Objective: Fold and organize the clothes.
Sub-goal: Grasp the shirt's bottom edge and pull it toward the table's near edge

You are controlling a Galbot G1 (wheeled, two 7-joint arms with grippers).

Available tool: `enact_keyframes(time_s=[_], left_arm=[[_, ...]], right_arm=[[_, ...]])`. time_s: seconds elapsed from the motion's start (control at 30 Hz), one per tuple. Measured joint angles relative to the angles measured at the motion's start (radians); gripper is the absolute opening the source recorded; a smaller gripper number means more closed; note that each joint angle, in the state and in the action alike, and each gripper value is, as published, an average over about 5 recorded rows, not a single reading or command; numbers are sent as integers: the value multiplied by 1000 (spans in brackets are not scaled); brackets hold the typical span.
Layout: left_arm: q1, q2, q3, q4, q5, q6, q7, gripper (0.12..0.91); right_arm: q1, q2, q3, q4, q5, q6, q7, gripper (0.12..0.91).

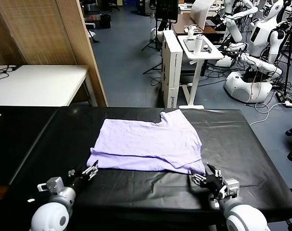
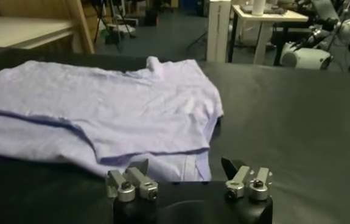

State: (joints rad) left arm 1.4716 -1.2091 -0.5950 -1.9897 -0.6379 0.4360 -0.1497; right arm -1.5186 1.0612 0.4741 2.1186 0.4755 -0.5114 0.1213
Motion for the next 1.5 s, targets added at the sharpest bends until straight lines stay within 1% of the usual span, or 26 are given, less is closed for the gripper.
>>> enact_keyframes(time_s=[0.03,0.1,0.13,0.2,0.23,0.47,0.63,0.87,0.9,0.97,1.0,1.07,1.1,1.13,1.2,1.23,1.3,1.33,1.37,1.43,1.47,1.5], left_arm=[[1,-1,0,0,0,0,0,447],[3,-2,2,0,0,0,0,296],[4,-3,2,-1,0,0,0,240],[7,-4,4,-3,1,0,0,167],[10,-4,5,-4,2,0,0,150],[42,8,0,-29,9,0,-5,146],[82,22,-17,-64,8,0,-12,146],[176,29,-51,-133,22,7,-29,146],[192,28,-55,-143,27,8,-30,146],[223,26,-62,-161,35,9,-30,146],[239,26,-65,-170,39,9,-30,146],[269,24,-72,-185,46,9,-30,166],[283,24,-75,-192,47,9,-30,194],[296,23,-78,-198,49,9,-30,241],[318,20,-82,-210,50,8,-30,345],[326,18,-83,-214,51,8,-30,421],[338,14,-84,-222,58,10,-32,535],[342,11,-84,-226,62,14,-34,611],[346,9,-84,-230,66,19,-38,668],[355,5,-84,-239,74,36,-48,786],[359,4,-85,-245,77,47,-53,829],[364,3,-86,-251,79,61,-56,857]], right_arm=[[-4,-1,1,3,-1,-1,1,286],[-11,-4,5,10,-2,-5,5,191],[-15,-5,6,14,-3,-8,8,162],[-25,-8,10,24,-3,-16,15,140],[-32,-9,13,31,-3,-22,19,140],[-93,-9,37,102,-3,-93,50,139],[-147,-3,54,161,-14,-145,53,139],[-216,5,60,213,-30,-179,65,139],[-223,5,60,218,-31,-183,68,147],[-236,6,61,228,-30,-189,72,199],[-242,7,61,233,-30,-191,73,244],[-252,8,62,243,-29,-197,75,364],[-257,8,64,248,-29,-202,75,421],[-262,8,66,254,-28,-209,75,497],[-273,6,72,267,-26,-219,75,611],[-278,4,75,274,-24,-223,75,687],[-291,0,84,291,-21,-225,76,790],[-298,-1,88,299,-18,-225,77,840],[-305,-3,93,308,-15,-225,78,870],[-317,-6,105,327,-2,-225,78,897],[-321,-8,111,337,8,-225,79,902],[-322,-10,118,345,22,-225,79,904]])
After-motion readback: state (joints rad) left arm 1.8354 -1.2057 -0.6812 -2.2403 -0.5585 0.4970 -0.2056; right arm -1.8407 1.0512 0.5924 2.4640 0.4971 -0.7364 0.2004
